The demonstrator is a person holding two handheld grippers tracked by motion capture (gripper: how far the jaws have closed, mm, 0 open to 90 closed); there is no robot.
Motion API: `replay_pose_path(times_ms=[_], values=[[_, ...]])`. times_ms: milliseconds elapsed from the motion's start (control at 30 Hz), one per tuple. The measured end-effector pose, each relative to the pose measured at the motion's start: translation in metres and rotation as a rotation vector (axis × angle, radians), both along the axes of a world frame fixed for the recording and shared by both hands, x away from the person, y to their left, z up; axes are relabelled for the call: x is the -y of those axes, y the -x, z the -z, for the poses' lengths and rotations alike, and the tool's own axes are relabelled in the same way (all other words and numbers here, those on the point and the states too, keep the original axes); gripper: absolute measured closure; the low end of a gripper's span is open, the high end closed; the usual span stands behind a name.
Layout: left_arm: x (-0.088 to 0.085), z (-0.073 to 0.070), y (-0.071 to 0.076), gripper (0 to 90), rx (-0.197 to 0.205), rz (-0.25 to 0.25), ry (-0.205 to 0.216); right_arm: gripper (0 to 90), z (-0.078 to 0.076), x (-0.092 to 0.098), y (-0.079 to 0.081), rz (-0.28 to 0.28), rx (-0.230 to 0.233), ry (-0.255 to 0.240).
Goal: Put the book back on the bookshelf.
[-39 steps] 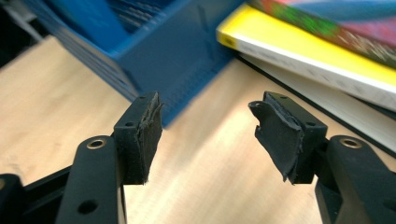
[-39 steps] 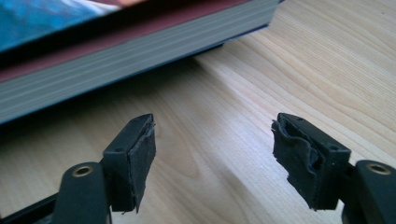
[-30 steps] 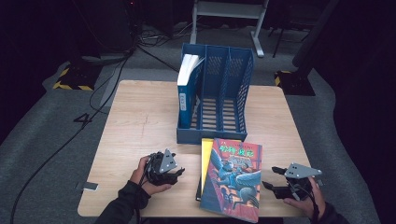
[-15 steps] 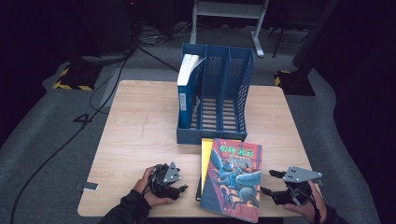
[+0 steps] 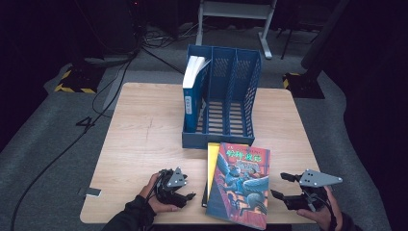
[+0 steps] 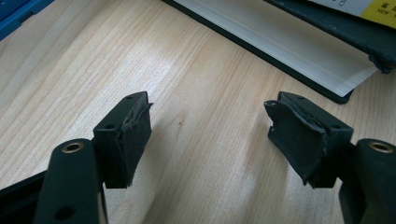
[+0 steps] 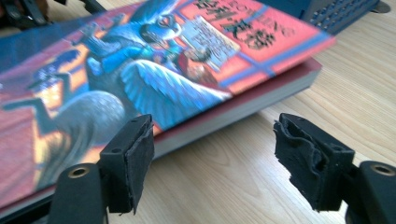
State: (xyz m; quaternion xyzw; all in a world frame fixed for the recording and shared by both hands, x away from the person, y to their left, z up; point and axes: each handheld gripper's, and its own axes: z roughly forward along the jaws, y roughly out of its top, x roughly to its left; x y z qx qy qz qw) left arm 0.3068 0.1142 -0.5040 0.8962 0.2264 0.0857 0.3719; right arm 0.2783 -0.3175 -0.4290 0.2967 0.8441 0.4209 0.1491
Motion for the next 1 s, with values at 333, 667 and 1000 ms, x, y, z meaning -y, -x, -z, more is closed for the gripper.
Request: replay_pose_path(times_ms=[333,667,1000], values=[[0.005,0.000,0.001,21.6,-0.004,-0.009,-0.009,28.6,0.008,-0.029,0.002,-0.087,-0.066,0.006],[0.006,0.000,0.001,20.6,-0.005,-0.003,-0.012,9.8,0.023,-0.026,-0.023,-0.095,-0.305,-0.050],[0.012,0.000,-0.004,18.0,-0.006,0.011,-0.016,7.2,0.015,-0.032,-0.022,-0.109,-0.219,0.018]])
